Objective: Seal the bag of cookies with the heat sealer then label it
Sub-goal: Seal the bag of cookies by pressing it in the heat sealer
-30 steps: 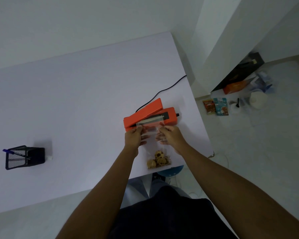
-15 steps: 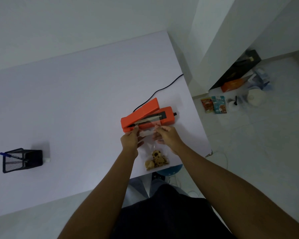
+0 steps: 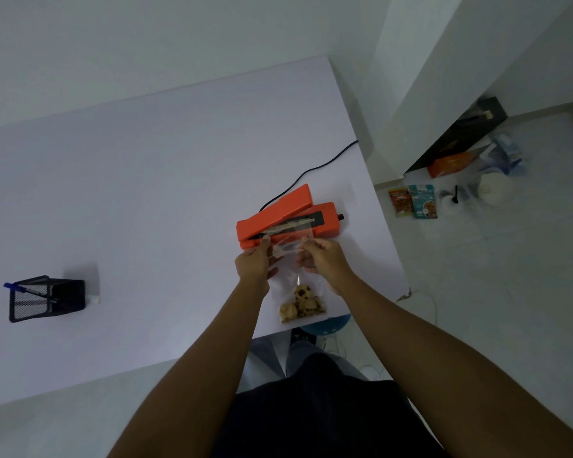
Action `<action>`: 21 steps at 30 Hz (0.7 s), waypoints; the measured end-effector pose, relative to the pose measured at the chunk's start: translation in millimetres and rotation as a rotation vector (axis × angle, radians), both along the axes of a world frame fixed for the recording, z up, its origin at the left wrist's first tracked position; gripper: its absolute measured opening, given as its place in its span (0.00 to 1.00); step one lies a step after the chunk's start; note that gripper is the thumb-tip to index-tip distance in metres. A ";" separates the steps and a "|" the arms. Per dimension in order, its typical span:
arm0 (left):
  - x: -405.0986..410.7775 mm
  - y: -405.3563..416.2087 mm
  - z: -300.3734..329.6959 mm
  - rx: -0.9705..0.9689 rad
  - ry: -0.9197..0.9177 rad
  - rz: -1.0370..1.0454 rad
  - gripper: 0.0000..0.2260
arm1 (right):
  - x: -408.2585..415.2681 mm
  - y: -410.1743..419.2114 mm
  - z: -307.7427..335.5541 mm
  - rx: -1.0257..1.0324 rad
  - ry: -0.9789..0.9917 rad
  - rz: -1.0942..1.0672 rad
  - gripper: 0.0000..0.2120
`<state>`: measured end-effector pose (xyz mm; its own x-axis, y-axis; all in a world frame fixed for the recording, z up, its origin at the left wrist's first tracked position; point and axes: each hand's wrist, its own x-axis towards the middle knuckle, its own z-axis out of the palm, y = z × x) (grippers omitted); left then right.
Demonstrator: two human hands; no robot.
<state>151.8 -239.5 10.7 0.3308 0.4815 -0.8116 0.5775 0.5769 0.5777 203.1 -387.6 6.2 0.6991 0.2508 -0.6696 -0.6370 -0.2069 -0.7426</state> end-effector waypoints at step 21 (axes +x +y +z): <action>-2.8 -2.9 -2.8 0.023 -0.047 0.009 0.09 | -1.7 3.9 -4.9 -0.029 -0.020 -0.075 0.12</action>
